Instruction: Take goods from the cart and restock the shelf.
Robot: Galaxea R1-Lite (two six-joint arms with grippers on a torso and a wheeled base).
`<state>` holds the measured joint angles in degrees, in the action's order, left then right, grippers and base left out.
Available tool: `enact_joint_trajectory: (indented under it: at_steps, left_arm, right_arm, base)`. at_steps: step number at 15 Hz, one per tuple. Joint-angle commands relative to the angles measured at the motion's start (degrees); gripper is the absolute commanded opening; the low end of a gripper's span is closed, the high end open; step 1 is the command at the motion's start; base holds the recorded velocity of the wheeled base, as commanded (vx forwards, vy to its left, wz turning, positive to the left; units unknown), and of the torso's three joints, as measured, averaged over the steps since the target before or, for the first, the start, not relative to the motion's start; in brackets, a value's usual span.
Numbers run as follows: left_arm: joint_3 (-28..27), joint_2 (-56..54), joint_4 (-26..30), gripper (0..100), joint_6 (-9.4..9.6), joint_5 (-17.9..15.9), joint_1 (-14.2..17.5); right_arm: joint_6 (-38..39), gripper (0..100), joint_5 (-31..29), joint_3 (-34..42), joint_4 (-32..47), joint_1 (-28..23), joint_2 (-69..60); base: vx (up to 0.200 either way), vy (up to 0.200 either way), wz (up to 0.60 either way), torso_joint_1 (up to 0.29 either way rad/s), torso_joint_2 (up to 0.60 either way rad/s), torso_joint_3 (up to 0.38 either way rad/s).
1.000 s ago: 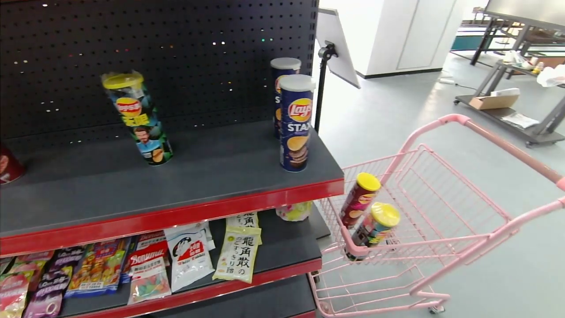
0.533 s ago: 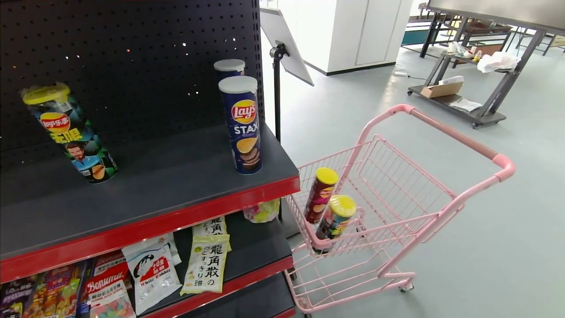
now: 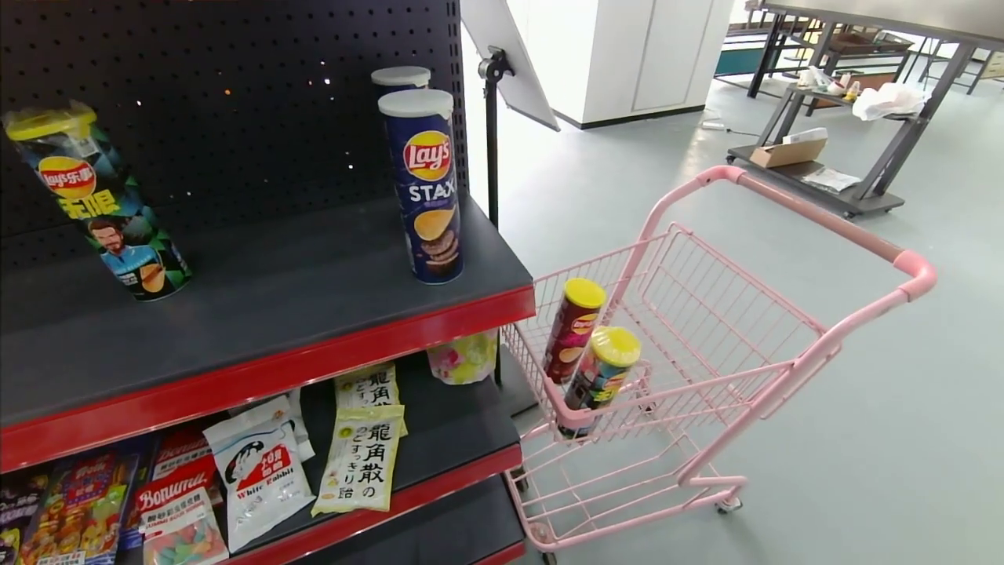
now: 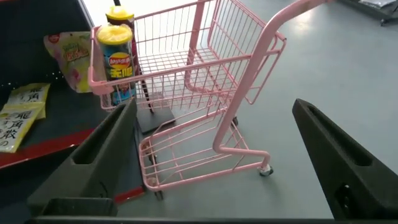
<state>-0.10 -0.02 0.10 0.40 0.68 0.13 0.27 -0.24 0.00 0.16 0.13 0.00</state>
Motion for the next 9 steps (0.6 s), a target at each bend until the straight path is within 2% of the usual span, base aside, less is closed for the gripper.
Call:
enact_joint_trajectory:
  at_steps: [1,9]
  left_arm:
    - [0.01,0.02,-0.01,100,0.04,0.02,0.04]
    - [0.01,0.02,-0.01,100,-0.05,0.02,0.04]
  right_arm:
    - [-0.09,100,-0.02,0.00,0.02,0.04,0.00]
    - [-0.27,100,-0.02,0.00,0.02,0.04,0.00]
  base:
    - [0.000,0.000,0.00,-0.193,0.48,0.300]
    - [0.000,0.000,0.00,-0.190,0.54,0.345]
